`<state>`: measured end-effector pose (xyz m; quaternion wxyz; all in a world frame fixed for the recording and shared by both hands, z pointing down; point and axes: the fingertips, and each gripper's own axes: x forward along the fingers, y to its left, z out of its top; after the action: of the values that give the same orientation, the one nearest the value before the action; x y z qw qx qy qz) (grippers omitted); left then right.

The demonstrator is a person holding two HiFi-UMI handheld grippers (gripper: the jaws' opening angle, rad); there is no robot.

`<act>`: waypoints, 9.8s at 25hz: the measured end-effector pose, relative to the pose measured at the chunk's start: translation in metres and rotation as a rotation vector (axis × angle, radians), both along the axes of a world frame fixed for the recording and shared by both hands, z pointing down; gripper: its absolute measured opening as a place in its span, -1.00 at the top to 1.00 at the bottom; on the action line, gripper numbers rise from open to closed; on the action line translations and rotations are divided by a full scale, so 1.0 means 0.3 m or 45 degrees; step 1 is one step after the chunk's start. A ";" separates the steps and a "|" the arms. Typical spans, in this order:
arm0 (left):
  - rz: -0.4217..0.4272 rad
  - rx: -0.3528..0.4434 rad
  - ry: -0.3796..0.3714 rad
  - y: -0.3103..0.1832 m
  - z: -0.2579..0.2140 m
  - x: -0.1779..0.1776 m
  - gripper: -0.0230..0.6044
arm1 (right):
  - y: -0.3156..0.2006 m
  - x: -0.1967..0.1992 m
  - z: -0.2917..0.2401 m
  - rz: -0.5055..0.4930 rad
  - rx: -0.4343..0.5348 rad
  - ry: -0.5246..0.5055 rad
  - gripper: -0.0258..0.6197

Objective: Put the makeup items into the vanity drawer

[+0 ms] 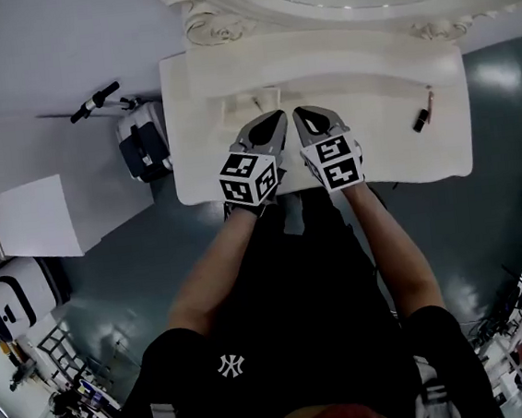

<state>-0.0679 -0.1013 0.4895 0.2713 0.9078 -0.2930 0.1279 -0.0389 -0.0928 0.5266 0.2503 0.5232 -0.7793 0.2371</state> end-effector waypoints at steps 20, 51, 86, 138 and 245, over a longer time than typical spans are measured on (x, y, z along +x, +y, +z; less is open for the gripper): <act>0.449 -0.003 0.037 0.224 -0.006 0.574 0.93 | 0.280 0.639 -0.018 0.594 0.017 -0.005 0.85; 0.668 -0.073 -0.099 0.328 0.159 1.041 0.93 | 0.432 1.202 0.295 0.995 -0.282 -0.027 0.56; 0.594 -0.096 -0.111 0.306 0.186 0.989 0.93 | 0.416 1.168 0.363 0.861 -0.327 -0.042 0.54; 0.004 0.019 -0.017 0.069 -0.014 -0.026 0.93 | -0.008 -0.022 0.012 0.075 -0.028 -0.079 0.54; 0.676 -0.065 -0.002 0.316 0.097 1.095 0.93 | 0.404 1.123 0.139 0.817 -0.143 0.018 0.83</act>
<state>0.2605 -0.0065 0.5185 0.2511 0.9456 -0.0415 0.2025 0.2979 0.0284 0.5681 0.1967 0.7291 -0.5585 0.3431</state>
